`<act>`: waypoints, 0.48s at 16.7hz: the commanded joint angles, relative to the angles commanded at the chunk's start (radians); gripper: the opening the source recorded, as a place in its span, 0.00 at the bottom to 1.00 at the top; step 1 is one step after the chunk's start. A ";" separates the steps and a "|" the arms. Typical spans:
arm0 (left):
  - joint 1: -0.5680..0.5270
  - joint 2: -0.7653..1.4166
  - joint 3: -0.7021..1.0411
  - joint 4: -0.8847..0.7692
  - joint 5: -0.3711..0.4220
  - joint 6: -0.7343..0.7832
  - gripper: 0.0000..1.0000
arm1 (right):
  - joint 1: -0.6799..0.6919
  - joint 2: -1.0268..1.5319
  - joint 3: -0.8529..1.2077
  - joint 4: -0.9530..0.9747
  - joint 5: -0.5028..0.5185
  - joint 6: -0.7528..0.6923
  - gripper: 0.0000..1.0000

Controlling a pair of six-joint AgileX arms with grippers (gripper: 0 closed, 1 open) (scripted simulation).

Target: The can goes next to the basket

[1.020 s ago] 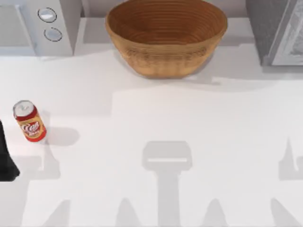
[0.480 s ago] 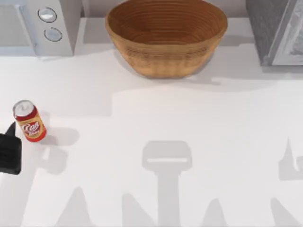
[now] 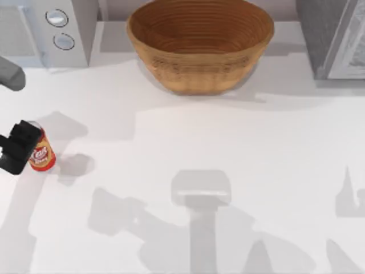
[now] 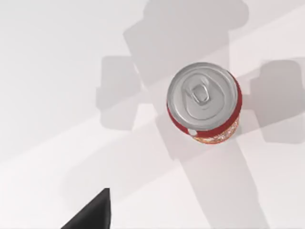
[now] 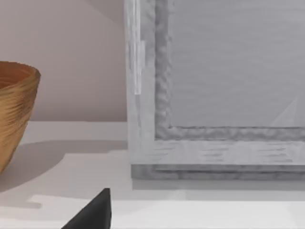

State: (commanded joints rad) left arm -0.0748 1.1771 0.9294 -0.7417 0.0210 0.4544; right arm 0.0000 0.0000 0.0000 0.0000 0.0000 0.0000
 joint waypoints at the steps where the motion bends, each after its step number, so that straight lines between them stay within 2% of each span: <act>1: -0.002 0.086 0.071 -0.054 -0.002 0.032 1.00 | 0.000 0.000 0.000 0.000 0.000 0.000 1.00; 8: -0.006 0.582 0.496 -0.367 -0.015 0.213 1.00 | 0.000 0.000 0.000 0.000 0.000 0.000 1.00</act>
State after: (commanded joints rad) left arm -0.0812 1.7595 1.4254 -1.1083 0.0061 0.6677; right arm 0.0000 0.0000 0.0000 0.0000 0.0000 0.0000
